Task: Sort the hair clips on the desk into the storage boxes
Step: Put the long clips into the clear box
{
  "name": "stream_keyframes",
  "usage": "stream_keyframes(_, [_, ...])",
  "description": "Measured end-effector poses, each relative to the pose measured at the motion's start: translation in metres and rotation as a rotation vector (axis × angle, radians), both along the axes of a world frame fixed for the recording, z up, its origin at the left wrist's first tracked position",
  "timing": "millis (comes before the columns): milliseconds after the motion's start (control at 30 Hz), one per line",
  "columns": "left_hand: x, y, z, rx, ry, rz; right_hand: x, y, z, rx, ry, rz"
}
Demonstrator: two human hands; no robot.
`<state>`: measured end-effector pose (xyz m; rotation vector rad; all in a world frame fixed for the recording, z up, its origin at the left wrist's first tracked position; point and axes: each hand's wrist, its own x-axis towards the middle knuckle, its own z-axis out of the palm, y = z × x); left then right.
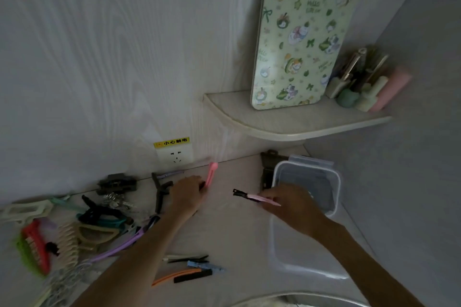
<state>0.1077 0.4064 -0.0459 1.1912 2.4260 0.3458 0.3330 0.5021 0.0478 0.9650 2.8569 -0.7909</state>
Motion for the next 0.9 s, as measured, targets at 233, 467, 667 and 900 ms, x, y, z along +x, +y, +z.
stream_keyframes(233, [0.023,-0.006,0.026,0.198,0.033,-0.129,0.086,0.003,0.002,-0.011,-0.208,-0.124])
stream_keyframes(467, [0.107,0.021,0.073,0.304,-0.137,-0.578,0.119,-0.002,-0.023,-0.006,-0.155,-0.306])
stream_keyframes(667, [0.161,0.036,0.062,0.236,-0.13,-0.717,0.117,0.006,-0.015,0.085,-0.089,-0.43])
stream_keyframes(900, [0.15,0.017,0.036,0.181,-0.385,-0.625,0.098,-0.003,-0.004,0.069,-0.033,-0.468])
